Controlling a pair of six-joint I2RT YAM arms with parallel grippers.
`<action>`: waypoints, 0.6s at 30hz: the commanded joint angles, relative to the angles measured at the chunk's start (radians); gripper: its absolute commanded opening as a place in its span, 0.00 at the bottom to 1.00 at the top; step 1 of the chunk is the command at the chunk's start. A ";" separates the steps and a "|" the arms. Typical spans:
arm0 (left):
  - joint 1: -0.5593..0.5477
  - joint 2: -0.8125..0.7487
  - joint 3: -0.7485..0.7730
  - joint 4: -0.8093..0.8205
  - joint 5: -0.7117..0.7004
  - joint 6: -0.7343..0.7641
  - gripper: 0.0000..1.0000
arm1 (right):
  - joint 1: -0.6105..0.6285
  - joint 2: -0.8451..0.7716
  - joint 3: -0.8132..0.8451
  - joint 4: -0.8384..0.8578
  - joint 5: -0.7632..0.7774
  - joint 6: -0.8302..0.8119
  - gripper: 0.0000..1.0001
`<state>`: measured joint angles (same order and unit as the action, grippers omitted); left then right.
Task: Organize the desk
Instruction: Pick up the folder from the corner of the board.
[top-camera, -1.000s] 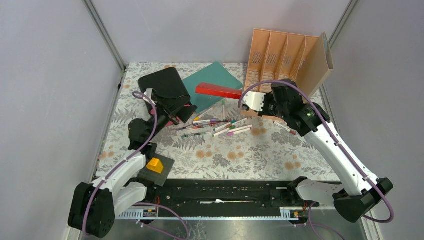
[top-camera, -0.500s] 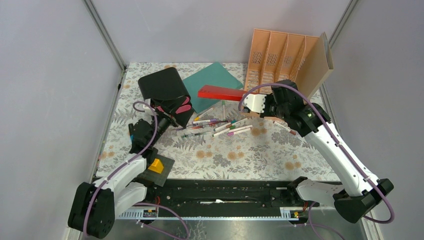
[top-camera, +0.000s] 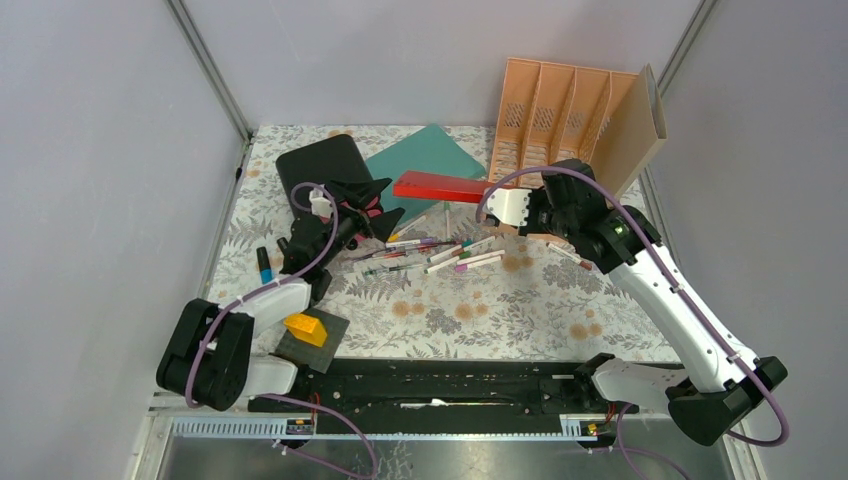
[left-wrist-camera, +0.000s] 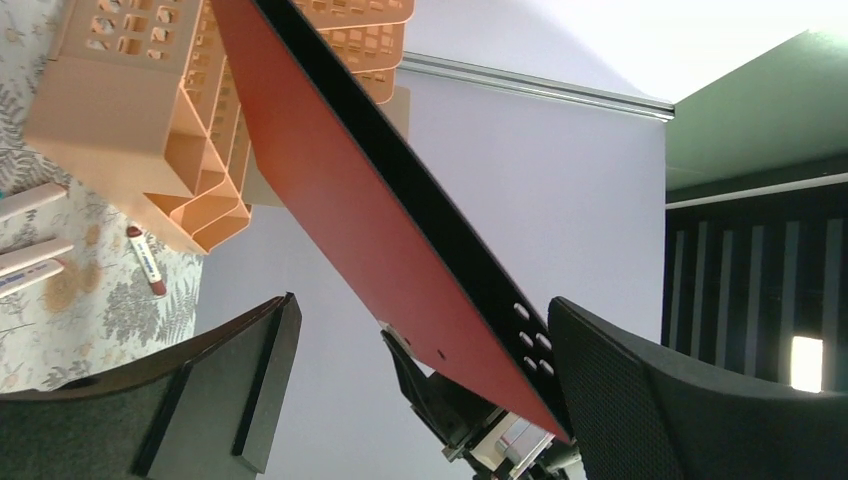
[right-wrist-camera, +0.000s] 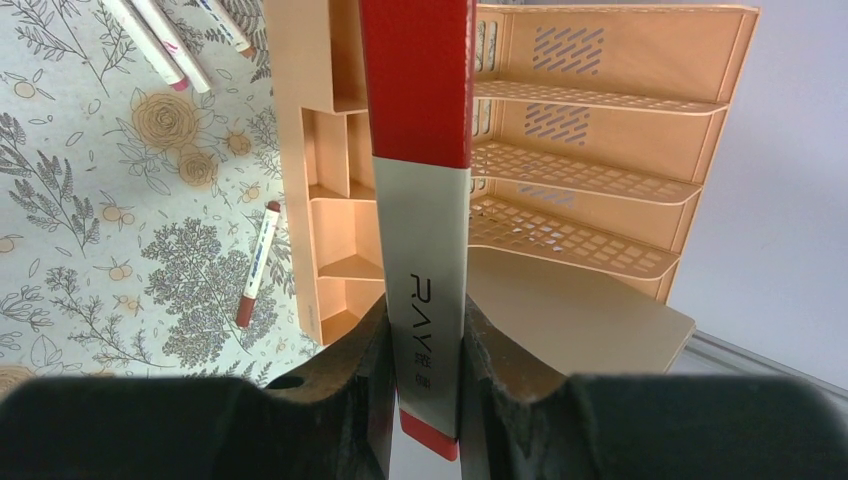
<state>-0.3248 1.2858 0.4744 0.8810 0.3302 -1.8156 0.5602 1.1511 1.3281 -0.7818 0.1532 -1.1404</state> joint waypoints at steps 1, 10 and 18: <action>-0.002 0.043 0.062 0.100 0.006 -0.036 0.99 | 0.017 -0.007 0.052 0.076 -0.030 0.005 0.00; -0.018 0.108 0.120 0.138 0.037 -0.063 0.99 | 0.030 -0.008 0.057 0.035 -0.082 -0.006 0.00; -0.033 0.130 0.159 0.137 0.103 -0.022 0.70 | 0.033 -0.003 0.099 -0.020 -0.116 -0.074 0.00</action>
<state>-0.3504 1.3979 0.5770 0.9367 0.3794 -1.8565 0.5816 1.1576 1.3567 -0.8406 0.0742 -1.1709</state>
